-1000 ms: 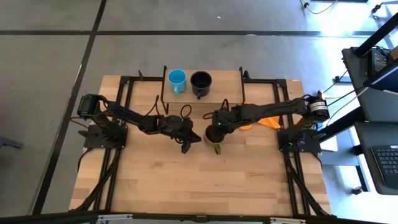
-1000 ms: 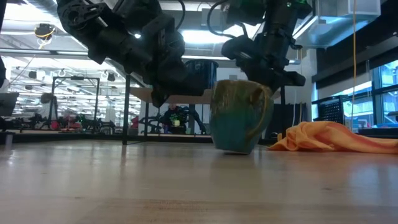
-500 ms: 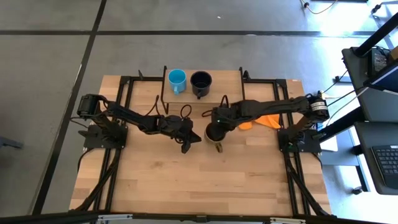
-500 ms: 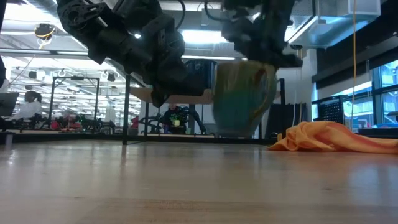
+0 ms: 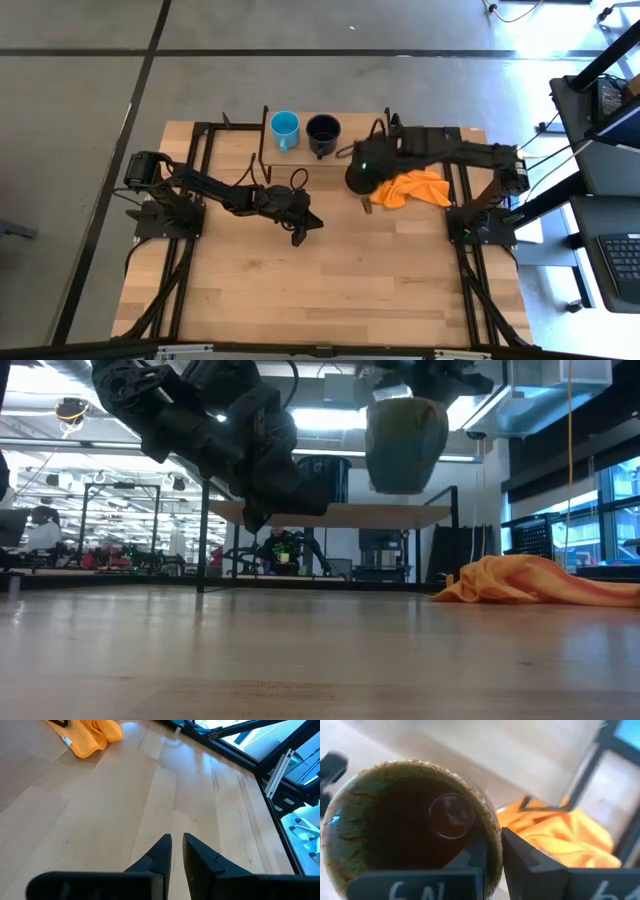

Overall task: Stack small to large cups/mugs on shelf
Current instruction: Put the green mug on the shelf

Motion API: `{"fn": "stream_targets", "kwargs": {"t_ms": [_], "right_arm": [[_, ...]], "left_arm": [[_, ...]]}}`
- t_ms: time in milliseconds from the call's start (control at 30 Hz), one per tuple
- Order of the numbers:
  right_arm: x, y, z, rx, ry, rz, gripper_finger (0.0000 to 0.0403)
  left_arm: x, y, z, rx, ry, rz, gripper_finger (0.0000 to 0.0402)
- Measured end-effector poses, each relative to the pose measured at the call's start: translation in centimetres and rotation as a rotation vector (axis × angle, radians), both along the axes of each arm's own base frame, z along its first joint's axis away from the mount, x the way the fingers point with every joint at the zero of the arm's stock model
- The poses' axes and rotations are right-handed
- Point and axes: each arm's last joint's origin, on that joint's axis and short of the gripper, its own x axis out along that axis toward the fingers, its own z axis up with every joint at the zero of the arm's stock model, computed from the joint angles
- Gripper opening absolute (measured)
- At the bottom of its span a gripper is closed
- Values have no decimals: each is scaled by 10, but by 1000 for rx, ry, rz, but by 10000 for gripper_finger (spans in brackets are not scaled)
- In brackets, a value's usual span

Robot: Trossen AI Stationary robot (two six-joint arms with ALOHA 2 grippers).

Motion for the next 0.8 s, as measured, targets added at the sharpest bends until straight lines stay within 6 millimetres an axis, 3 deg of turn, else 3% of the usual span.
{"fn": "stream_targets", "kwargs": {"t_ms": [300, 467, 600, 800], "right_arm": [[-29, -74, 28, -34, 26, -98, 38], [-43, -111, 38, 21, -65, -115, 40], [-47, -132, 39, 44, -152, -130, 41], [-42, -143, 31, 24, -124, -158, 41]], "left_arm": [[0, -2, 0, -5, 1, -13, 41], [-1, -9, -1, -6, 7, -34, 41], [-2, -11, -4, -6, 43, -41, 41], [-3, -11, -5, -7, 61, -40, 41]]}}
